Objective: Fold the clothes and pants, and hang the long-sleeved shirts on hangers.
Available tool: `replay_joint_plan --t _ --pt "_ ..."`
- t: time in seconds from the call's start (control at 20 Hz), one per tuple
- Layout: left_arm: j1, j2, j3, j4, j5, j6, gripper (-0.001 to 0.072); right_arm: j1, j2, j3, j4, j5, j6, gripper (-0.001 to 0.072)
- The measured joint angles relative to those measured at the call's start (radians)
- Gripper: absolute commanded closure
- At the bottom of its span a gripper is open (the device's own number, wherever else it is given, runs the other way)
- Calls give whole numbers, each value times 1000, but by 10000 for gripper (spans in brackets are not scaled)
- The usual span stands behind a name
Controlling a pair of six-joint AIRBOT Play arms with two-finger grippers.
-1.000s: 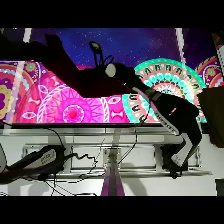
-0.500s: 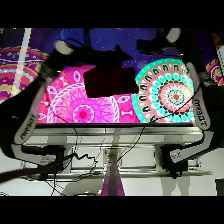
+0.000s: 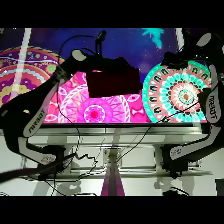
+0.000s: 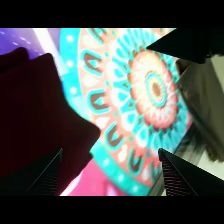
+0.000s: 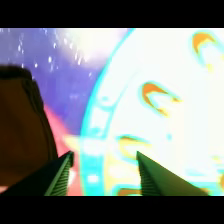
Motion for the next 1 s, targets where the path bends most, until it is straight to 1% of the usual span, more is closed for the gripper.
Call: replay_joint_plan --t 0.05,0.15,0.25,0.45,0.5,0.55,0.6,0.65,0.7,0.75,0.85,0.95,1.0 --pt "26 24 0 40 -32 10 -3 -3 -26 -24 69 4 -26 87" --pt "77 79 0 130 -84 24 -2 6 -82 -55 198 -1 -71 84" --pt "121 134 0 195 -114 31 -2 40 -140 -72 281 -20 -97 84" --pt "177 225 0 256 -151 39 -3 154 -220 -85 383 -69 -112 103" --pt "183 244 0 263 -153 40 -2 185 -232 -85 407 -87 -112 166" --pt "189 262 0 277 -158 41 -2 220 -241 -86 411 -106 -114 348" --pt "193 279 0 289 -162 42 -1 250 -248 -87 413 -126 -115 560" --pt "195 294 0 302 -163 42 8 280 -254 -85 404 -148 -117 691" --pt "198 311 0 317 -164 42 8 306 -256 -78 399 -163 -120 692" --pt "199 328 0 333 -168 42 27 325 -257 -67 398 -178 -122 698" --pt "202 370 0 373 -173 42 238 345 -244 -34 387 -197 -124 698" --pt "210 423 0 417 -182 42 245 345 -200 6 359 -205 -114 698" --pt "214 453 0 439 -195 42 245 336 -170 24 316 -205 -92 698"
